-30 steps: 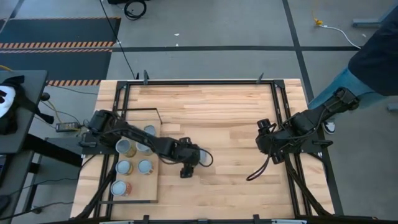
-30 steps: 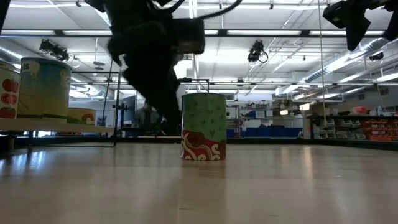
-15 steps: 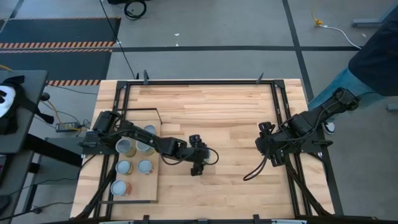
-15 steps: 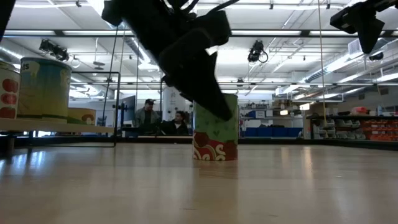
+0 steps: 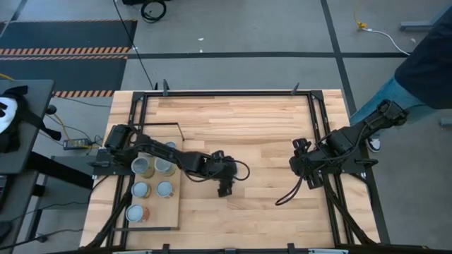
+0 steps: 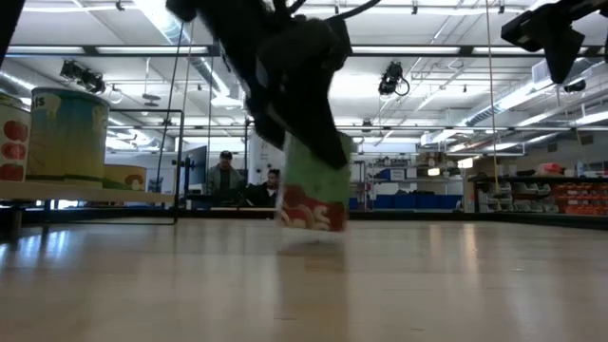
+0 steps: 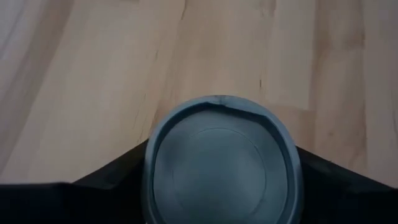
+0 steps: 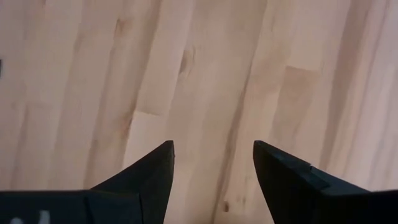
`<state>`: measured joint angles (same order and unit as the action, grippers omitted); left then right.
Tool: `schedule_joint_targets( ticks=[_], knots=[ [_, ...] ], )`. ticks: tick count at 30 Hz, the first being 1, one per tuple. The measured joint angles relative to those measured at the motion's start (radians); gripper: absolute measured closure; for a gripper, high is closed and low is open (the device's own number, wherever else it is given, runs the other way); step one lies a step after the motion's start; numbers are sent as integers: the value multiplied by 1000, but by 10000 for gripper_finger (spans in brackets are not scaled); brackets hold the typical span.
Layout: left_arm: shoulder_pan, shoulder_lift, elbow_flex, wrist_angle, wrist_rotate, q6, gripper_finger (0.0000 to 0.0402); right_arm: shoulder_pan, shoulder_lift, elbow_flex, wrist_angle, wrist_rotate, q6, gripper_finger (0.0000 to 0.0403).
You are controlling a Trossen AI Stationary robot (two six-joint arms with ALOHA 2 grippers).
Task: Pick and place cans onto a shelf
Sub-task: Put the canned spaghetti sauce on the shelf
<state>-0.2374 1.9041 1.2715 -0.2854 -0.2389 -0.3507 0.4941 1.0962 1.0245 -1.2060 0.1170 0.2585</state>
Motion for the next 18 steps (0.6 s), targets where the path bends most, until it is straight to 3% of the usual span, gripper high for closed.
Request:
schedule_joint_targets(
  ticks=[8,12,18],
  knots=[
    [-85,-29,335,-753,-79,-477,122,-34,1,0,22,75,-11,178],
    [-151,-28,463,-943,-60,-706,122,-63,7,0,75,107,-56,178],
    [-244,-31,502,-1075,-52,-944,118,-118,30,0,140,101,-147,178]
  ],
)
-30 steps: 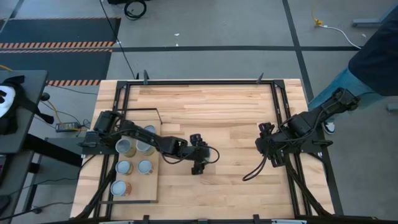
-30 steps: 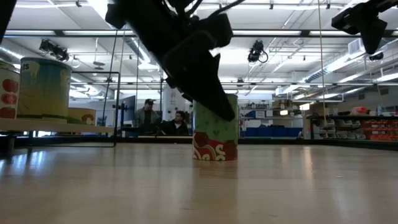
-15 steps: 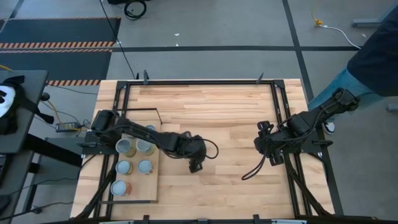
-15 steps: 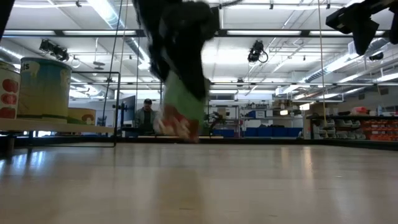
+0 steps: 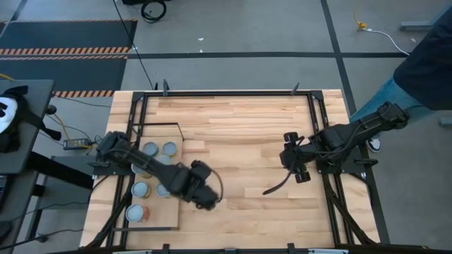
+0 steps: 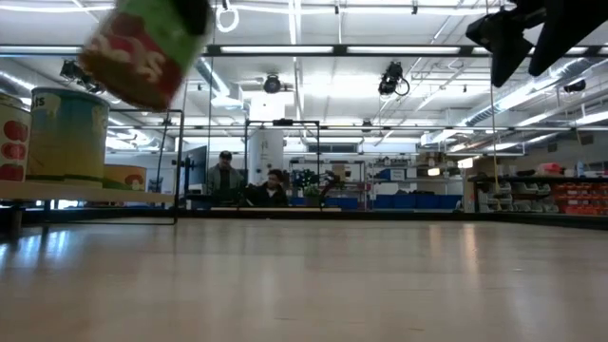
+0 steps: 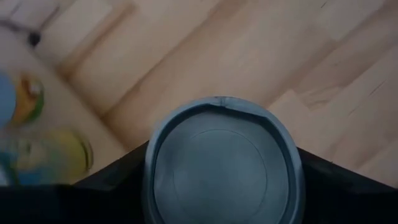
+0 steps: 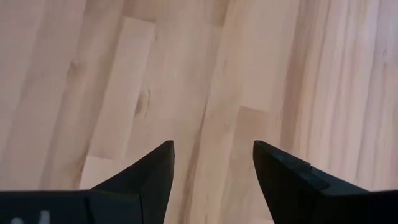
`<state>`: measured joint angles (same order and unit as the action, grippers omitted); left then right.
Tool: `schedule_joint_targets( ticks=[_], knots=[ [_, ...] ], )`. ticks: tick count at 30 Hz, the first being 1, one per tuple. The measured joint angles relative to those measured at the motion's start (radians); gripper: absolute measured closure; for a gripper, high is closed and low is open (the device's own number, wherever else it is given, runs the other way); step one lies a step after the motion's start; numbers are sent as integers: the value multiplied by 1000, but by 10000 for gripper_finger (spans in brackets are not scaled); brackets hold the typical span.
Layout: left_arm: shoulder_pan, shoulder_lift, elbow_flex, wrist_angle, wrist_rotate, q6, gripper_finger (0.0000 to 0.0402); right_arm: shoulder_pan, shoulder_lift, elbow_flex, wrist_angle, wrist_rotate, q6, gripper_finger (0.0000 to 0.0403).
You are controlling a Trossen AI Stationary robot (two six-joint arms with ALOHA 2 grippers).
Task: Pick and place cans onto a shelf
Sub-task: Put the canned spaghetti sauce on the shelf
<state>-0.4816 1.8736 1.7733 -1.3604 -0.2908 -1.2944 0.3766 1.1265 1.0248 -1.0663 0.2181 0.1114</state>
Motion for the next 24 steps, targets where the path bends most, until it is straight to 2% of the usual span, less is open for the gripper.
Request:
schedule_joint_targets(
  ticks=[4,9,14,24],
  knots=[
    [-88,0,0,-85,0,-203,119,-28,21,0,3,-4,-27,178],
    [-184,-10,0,-217,66,-388,119,-62,59,0,14,-20,-31,178],
    [-270,-39,-24,-213,58,-487,119,-86,111,0,52,-41,-51,178],
    [-417,-87,-180,-207,74,-778,120,-98,205,0,64,-93,-61,179]
  ],
)
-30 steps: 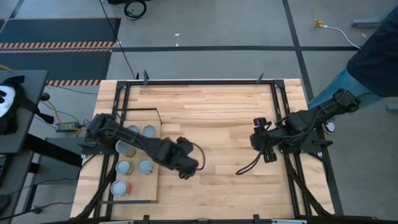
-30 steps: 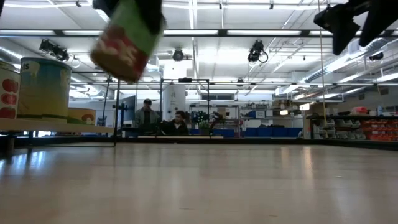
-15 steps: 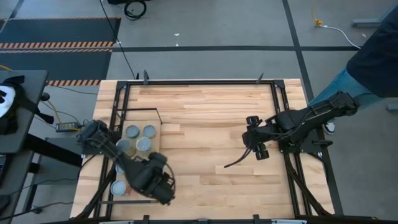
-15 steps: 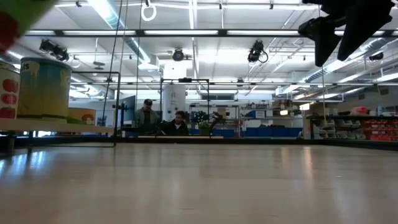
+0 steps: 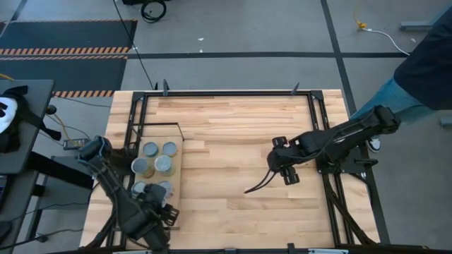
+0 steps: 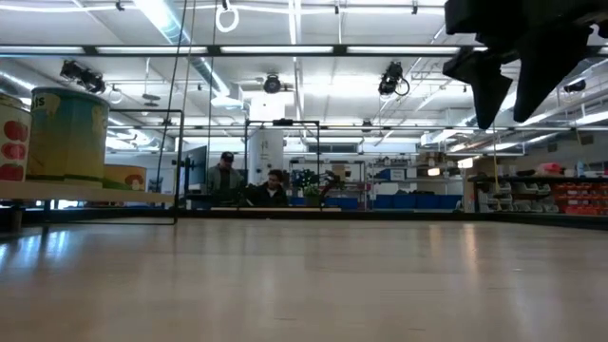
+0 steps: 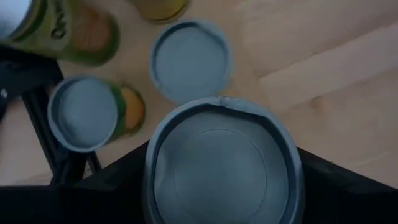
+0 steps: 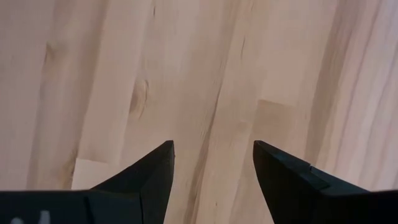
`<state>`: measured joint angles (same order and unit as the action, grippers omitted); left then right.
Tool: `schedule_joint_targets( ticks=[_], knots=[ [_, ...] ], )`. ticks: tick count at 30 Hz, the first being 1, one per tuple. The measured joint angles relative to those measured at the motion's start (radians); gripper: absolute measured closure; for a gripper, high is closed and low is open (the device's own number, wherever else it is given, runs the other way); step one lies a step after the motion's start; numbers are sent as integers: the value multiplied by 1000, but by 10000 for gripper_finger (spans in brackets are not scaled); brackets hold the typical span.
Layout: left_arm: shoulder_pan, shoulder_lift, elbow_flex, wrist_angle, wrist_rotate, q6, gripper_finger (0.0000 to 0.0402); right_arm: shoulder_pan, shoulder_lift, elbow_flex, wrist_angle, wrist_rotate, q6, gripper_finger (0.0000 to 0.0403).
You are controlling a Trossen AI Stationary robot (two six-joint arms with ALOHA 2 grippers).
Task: Pick and place cans onto a shelf
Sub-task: Put the canned spaghetti sauce on the shelf
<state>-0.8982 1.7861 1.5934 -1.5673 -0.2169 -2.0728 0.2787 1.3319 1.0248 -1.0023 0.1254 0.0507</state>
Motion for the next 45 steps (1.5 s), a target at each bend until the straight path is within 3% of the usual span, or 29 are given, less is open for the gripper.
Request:
schedule_joint_targets(
  ticks=[7,15,29,45],
  knots=[
    [-71,-2,-81,37,-22,-136,117,0,14,0,55,1,32,179],
    [-46,0,-97,128,-123,-138,115,0,12,0,105,10,36,179],
    [-41,0,-97,134,-138,-93,92,0,12,0,185,11,62,179],
    [-35,0,-97,153,-56,-106,84,0,12,0,186,11,61,179]
  ],
)
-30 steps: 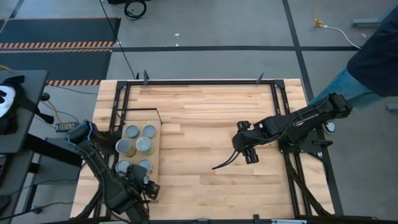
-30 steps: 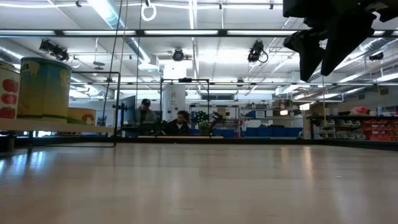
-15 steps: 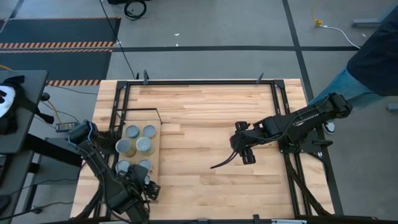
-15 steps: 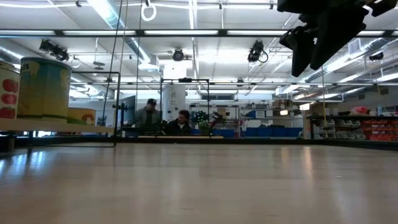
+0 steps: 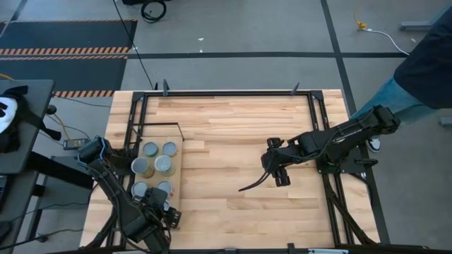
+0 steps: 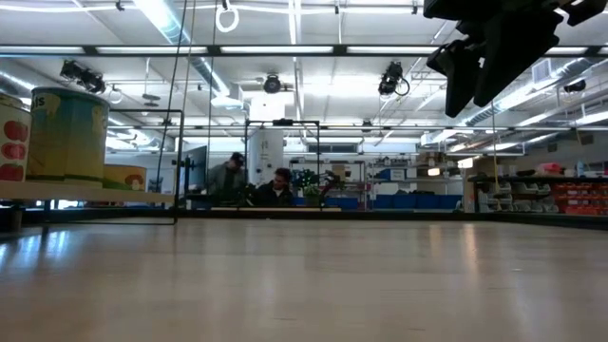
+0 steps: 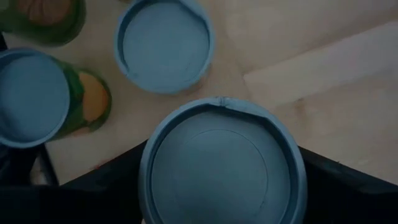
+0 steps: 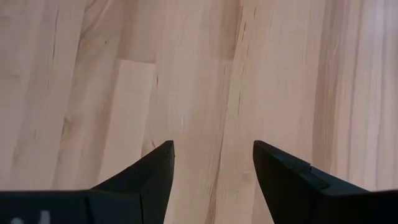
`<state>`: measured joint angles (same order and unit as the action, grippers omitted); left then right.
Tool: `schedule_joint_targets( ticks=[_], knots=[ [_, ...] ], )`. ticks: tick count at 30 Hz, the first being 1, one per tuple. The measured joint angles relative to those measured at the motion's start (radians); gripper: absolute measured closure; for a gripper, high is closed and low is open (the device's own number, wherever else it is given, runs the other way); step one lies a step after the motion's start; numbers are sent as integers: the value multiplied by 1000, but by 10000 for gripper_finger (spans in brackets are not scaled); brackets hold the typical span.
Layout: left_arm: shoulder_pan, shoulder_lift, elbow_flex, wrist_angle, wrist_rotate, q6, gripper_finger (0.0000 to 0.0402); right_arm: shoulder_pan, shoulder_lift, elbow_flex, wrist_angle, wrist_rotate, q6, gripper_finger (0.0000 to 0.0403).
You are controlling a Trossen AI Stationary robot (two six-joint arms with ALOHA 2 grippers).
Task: Pick and place cans onto a shelf
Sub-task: Put the canned spaghetti sauce on the shelf, then return to Home Position
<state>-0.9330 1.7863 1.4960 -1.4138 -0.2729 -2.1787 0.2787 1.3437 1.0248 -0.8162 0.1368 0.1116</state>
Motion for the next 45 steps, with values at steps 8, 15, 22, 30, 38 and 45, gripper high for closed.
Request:
schedule_joint_targets(
  ticks=[8,15,22,30,38,45],
  knots=[
    [3,0,0,2,39,87,94,1,0,0,0,0,24,179],
    [27,0,0,4,42,93,121,3,0,0,-7,-20,26,179],
    [56,0,0,3,81,104,43,3,0,0,-46,-51,10,179],
    [73,0,0,8,167,107,22,3,0,0,-79,-86,-40,179],
    [74,-26,2,35,182,92,20,3,-15,11,-144,-255,-61,179],
    [106,-66,4,32,178,104,20,-19,-114,109,-281,-155,-95,179]
  ],
)
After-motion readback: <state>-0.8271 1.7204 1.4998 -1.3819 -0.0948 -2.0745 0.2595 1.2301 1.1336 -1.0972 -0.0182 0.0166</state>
